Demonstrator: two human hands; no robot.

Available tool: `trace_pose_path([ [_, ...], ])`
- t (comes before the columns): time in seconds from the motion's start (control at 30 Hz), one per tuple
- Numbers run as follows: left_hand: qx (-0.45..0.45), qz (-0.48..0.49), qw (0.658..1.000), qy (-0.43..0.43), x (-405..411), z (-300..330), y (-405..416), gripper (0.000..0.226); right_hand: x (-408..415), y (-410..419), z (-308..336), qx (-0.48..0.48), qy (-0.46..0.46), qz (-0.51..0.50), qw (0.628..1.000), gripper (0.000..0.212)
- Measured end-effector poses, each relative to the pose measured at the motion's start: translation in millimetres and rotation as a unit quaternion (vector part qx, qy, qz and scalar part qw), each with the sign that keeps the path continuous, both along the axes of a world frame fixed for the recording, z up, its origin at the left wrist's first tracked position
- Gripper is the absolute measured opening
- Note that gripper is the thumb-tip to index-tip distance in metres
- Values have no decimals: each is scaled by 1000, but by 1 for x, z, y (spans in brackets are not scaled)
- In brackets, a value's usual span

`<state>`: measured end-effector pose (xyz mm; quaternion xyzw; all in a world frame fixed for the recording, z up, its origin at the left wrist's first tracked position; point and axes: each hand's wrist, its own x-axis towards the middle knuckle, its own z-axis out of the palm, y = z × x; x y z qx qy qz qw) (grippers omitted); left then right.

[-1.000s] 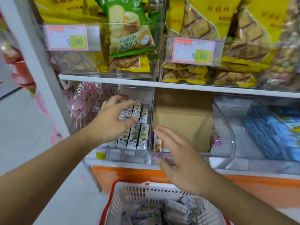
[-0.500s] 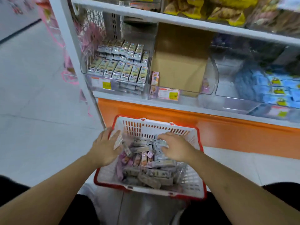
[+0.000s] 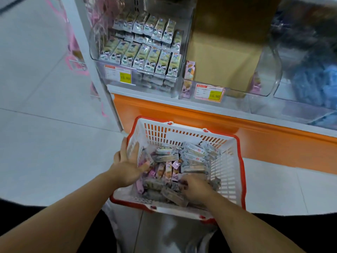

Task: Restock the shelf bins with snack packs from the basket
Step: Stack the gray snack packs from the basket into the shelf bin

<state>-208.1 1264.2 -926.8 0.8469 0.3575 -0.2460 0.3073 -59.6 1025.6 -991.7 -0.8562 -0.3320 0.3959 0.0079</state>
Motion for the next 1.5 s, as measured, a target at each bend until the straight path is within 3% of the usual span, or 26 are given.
trace_pose_path([
  [0.13,-1,-6,1000,10,1,3,-2,93,-1,-4,-9,-4,1,-26,1000,25],
  [0.33,-1,0,1000,3,-1,8,-3,92,-5,-12,-5,41,31,-60,997,11],
  [0.4,17,4,1000,-1,0,10,-3,91,-2,-12,6,55,38,-52,996,6],
  [0.57,106,-36,994,-8,12,40,-7,76,22,18,72,78,103,-47,990,18],
  [0.73,-80,-129,986,-71,44,127,-1,51,42,55,182,154,119,-14,981,44],
  [0.83,-168,-138,970,-104,51,178,2,53,44,61,244,207,147,-18,967,49],
  [1.0,-218,-70,952,-204,44,208,6,44,49,56,289,352,158,-91,918,44],
  [1.13,-281,87,903,-312,48,218,0,34,60,60,295,454,227,-274,817,46],
  [1.2,-298,124,879,-350,52,220,-8,35,59,64,294,454,293,-328,775,53],
  [1.27,-306,129,871,-361,55,221,-14,38,54,70,291,455,319,-349,755,46],
  [1.43,-248,17,905,-344,59,224,-12,75,55,79,288,444,255,-306,803,33],
  [1.5,-219,-32,914,-340,58,229,-8,92,57,82,285,436,253,-279,817,39],
])
